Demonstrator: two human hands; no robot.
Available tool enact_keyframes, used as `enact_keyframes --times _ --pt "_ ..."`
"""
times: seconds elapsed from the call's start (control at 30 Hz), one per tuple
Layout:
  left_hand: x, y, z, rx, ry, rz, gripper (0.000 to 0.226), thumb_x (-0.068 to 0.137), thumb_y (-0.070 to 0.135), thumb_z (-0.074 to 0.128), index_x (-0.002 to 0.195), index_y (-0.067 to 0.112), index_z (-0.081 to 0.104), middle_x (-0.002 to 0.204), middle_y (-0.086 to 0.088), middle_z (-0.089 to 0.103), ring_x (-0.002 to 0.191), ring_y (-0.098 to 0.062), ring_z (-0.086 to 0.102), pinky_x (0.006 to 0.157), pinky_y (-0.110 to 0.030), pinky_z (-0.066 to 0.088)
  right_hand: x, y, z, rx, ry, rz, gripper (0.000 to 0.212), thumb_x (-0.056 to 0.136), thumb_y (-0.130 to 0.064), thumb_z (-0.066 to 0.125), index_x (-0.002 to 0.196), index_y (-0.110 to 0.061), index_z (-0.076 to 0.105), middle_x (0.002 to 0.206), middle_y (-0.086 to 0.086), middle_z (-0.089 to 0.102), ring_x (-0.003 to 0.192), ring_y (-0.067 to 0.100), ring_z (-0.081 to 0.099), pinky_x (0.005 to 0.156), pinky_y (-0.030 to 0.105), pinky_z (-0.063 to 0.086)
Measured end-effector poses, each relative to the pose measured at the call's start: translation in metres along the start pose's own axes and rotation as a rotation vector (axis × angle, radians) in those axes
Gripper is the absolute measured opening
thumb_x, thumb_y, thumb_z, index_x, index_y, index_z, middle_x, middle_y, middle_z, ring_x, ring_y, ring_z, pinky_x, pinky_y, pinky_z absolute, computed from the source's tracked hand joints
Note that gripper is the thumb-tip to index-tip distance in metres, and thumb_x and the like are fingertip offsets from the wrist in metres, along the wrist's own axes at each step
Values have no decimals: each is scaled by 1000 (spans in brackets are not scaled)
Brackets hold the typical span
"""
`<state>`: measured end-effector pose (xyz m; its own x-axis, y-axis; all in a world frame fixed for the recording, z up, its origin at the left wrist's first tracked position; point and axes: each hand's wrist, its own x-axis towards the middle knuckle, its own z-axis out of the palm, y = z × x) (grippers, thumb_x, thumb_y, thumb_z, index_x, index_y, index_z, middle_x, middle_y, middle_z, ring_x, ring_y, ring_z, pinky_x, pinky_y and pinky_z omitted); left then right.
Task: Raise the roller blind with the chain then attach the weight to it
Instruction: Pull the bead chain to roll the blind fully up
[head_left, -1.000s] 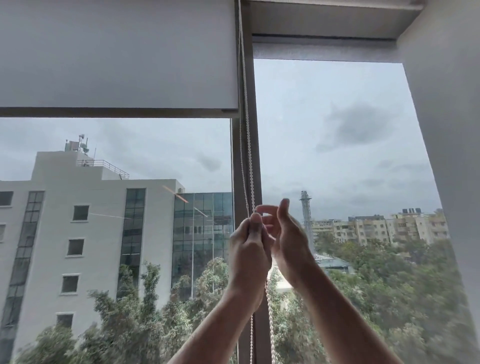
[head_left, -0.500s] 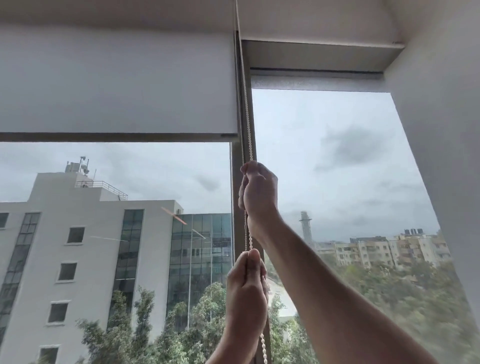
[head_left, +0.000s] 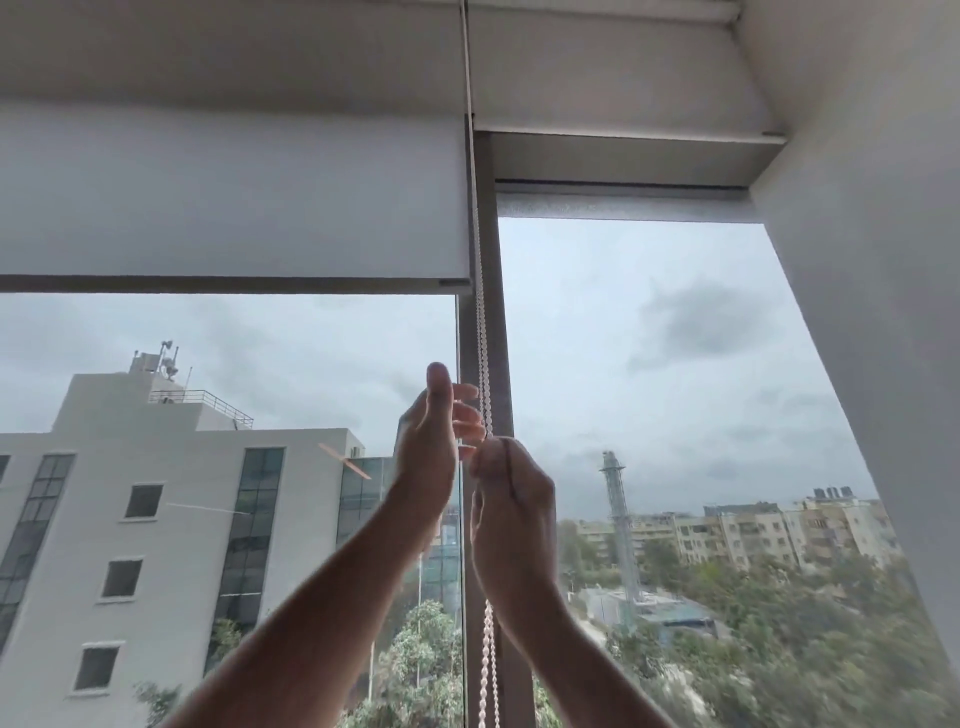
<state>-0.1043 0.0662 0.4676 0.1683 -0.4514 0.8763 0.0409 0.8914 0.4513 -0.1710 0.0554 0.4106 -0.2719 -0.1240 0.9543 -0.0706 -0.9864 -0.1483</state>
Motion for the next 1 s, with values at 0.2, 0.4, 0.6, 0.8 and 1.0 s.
enact_keyframes --times 0.2,0.4,0.6,0.8,1.0 --pt "35 46 39 -177 -61 -167 32 106 22 37 89 10 60 46 3 44 34 -8 39 34 -16 30 -27 12 -14 50 -74 93 32 97 -30 44 69 -17 49 48 -13 36 47 9 29 45 23 25" --pt "27 53 48 31 70 -7 38 89 2 31 77 16 64 51 2 40 41 -14 33 50 -26 32 -2 12 -37 227 -262 334 31 103 -19 39 80 -8 56 55 5 42 49 12 33 44 20 28" --pt "0 40 44 81 55 30 34 92 1 37 74 13 64 44 8 51 37 -7 45 44 -20 37 60 3 -41 190 -187 464 56 102 -50 27 106 -10 66 86 14 64 79 24 57 76 41 43" --pt "-33 -1 34 181 53 123 36 98 10 46 68 19 64 52 11 58 50 -3 46 53 -24 38 119 -28 -13 190 -163 536 47 102 -47 37 87 -13 65 65 -1 58 62 16 52 62 33 44" --pt "-45 -10 35 166 54 153 35 101 12 45 72 18 62 42 11 44 44 -6 33 49 -29 29 153 -59 23 230 -88 586 41 105 -33 33 86 -9 61 52 -3 29 33 8 24 37 20 26"
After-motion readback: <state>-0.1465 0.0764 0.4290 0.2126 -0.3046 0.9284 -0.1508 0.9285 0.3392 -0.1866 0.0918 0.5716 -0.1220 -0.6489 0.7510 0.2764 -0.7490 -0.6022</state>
